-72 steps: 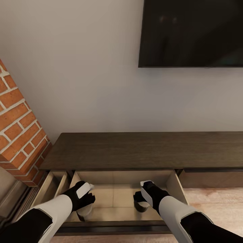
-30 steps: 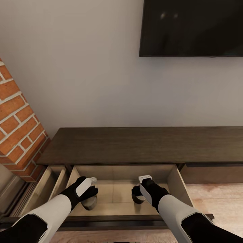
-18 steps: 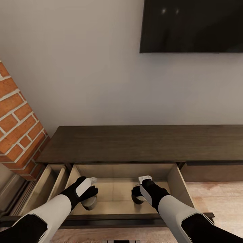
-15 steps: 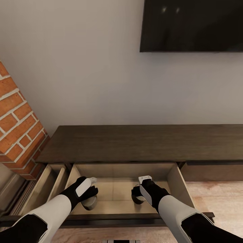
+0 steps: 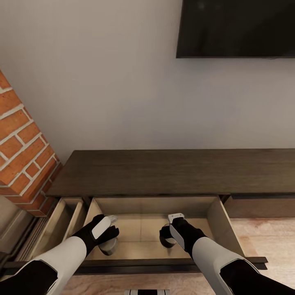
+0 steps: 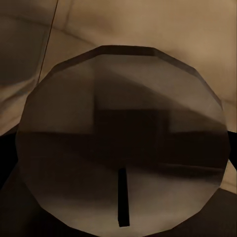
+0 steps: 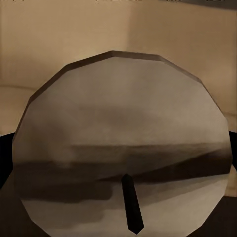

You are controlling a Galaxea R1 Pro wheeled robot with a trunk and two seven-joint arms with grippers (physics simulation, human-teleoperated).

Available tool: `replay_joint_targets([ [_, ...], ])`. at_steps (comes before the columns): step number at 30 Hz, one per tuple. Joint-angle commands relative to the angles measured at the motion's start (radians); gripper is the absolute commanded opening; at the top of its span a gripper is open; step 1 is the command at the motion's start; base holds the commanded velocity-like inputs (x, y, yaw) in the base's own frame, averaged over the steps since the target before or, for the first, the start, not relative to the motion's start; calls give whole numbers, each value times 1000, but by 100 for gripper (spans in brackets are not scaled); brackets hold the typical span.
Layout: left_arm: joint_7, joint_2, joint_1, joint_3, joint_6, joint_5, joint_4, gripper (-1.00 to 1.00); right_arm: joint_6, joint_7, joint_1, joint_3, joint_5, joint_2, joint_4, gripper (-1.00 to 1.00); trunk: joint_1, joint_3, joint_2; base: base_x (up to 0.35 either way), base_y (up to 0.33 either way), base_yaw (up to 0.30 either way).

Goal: Place each of the two pumpkins and all three candles from the living room inside a cabinet in the living room (use any cabinet), then make sure every cabinet is closed, and position the cauldron so it is next to a table in the living room.

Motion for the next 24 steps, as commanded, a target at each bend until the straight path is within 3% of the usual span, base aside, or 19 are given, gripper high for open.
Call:
replay_joint_targets([
  [1, 0, 0, 0, 0, 0, -1, 0, -100, -1, -1, 0, 0, -4, 0, 0, -100, 0, 0, 0, 2, 9, 0],
  [6, -16, 17, 17, -6, -16, -12, -18, -100, -16, 14, 18, 15, 4, 0, 18, -100, 0, -1, 0, 1, 2, 0],
  [9, 0, 0, 35, -5, -5, -9, -21, -100, -31, 15, 16, 9, 3, 0, 10, -100, 0, -1, 0, 0, 0, 0],
  [24, 5, -2, 44, -5, 8, -10, -21, -100, -42, 16, 27, 6, 5, 0, 8, -100, 0, -1, 0, 0, 0, 0],
])
